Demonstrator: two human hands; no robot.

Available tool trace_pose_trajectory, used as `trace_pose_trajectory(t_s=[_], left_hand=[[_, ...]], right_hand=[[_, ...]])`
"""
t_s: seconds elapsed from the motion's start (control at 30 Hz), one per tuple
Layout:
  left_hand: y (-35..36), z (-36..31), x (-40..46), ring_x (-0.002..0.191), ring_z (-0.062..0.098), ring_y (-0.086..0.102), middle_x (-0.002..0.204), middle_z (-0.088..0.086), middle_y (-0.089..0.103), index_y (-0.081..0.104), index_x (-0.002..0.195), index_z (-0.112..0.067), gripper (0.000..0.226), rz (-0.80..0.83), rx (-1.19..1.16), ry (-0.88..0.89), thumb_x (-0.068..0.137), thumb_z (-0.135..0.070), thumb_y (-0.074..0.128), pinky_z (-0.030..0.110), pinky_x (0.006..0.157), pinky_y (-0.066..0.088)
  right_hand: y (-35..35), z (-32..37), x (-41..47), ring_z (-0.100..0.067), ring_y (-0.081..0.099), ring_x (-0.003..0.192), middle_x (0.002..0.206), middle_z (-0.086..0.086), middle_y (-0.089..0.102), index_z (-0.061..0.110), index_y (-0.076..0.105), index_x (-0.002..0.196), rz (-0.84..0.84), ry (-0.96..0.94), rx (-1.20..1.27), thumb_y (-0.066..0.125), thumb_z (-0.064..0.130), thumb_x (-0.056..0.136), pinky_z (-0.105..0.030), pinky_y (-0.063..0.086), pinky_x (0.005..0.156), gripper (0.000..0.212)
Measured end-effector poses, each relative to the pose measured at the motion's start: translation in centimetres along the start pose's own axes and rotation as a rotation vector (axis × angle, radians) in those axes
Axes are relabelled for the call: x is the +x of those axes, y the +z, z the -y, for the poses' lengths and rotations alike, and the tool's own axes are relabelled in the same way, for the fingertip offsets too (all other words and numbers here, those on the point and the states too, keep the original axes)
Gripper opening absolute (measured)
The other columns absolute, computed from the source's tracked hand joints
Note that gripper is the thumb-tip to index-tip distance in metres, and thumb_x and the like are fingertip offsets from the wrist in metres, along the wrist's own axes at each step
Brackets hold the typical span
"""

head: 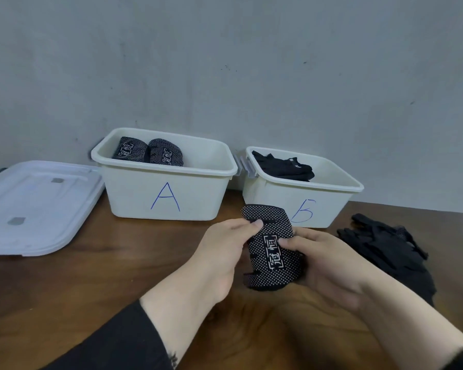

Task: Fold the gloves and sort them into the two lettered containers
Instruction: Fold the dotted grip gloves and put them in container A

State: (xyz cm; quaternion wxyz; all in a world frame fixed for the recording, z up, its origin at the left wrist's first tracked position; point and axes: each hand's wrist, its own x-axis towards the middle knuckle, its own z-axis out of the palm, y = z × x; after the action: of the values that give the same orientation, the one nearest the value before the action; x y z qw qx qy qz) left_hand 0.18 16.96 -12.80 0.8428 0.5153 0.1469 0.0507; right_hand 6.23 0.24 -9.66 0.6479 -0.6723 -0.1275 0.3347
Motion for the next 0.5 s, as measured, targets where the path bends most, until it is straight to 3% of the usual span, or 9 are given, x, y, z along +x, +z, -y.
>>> trace_pose_trajectory(t_s=[0.1, 0.2, 0.27, 0.4, 0.5], left_hand=[[-0.5, -1.2, -0.5, 0.095, 0.018, 0.072, 0.1, 0.002, 0.077, 0.076, 0.1, -0.015, 0.027, -0.004, 0.08, 0.018, 0.091, -0.039, 0.069, 0.035, 0.09, 0.055], [-2.7, -3.3, -0.1, 0.084, 0.014, 0.067, 0.084, -0.009, 0.072, 0.072, 0.085, -0.026, 0.033, -0.2, 0.434, 0.267, 0.086, -0.058, 0.063, 0.028, 0.076, 0.051], [-5.0, -5.3, 0.0, 0.078, 0.008, 0.06, 0.077, -0.011, 0.065, 0.065, 0.078, -0.026, 0.025, -0.341, 0.678, 0.527, 0.09, -0.048, 0.062, 0.026, 0.071, 0.045], [-10.3, -9.2, 0.4, 0.08, 0.009, 0.054, 0.081, -0.012, 0.058, 0.066, 0.083, -0.022, 0.017, -0.455, 1.068, 0.97, 0.095, -0.033, 0.059, 0.028, 0.074, 0.043], [-14.3, -11.6, 1.3, 0.086, 0.017, 0.055, 0.087, -0.007, 0.061, 0.069, 0.087, -0.018, 0.02, -0.648, 1.199, 1.061, 0.093, -0.03, 0.054, 0.036, 0.08, 0.043]], right_hand=[[0.0, 0.6, 0.1, -0.037, 0.063, 0.122, 0.123, -0.019, 0.07, -0.002, 0.066, 0.123, 0.003, -0.005, 0.008, 0.06, 0.008, 0.093, -0.054, 0.047, 0.108, 0.032], [0.3, 2.5, 0.5, -0.039, 0.062, 0.122, 0.121, -0.02, 0.071, -0.002, 0.067, 0.121, -0.013, -0.048, -0.023, 0.06, 0.009, 0.092, -0.054, 0.044, 0.11, 0.032], [0.7, 4.3, 1.0, -0.036, 0.064, 0.12, 0.122, -0.02, 0.07, -0.001, 0.068, 0.121, 0.003, -0.085, -0.049, 0.059, 0.011, 0.092, -0.05, 0.047, 0.107, 0.033], [2.4, 8.5, 3.3, -0.03, 0.069, 0.111, 0.123, -0.017, 0.071, 0.001, 0.066, 0.122, -0.004, -0.169, -0.131, 0.062, 0.016, 0.089, -0.044, 0.054, 0.098, 0.037], [4.6, 11.7, 5.9, -0.026, 0.071, 0.108, 0.122, -0.017, 0.071, -0.002, 0.064, 0.123, 0.048, -0.195, -0.094, 0.06, 0.013, 0.091, -0.037, 0.06, 0.091, 0.036]])
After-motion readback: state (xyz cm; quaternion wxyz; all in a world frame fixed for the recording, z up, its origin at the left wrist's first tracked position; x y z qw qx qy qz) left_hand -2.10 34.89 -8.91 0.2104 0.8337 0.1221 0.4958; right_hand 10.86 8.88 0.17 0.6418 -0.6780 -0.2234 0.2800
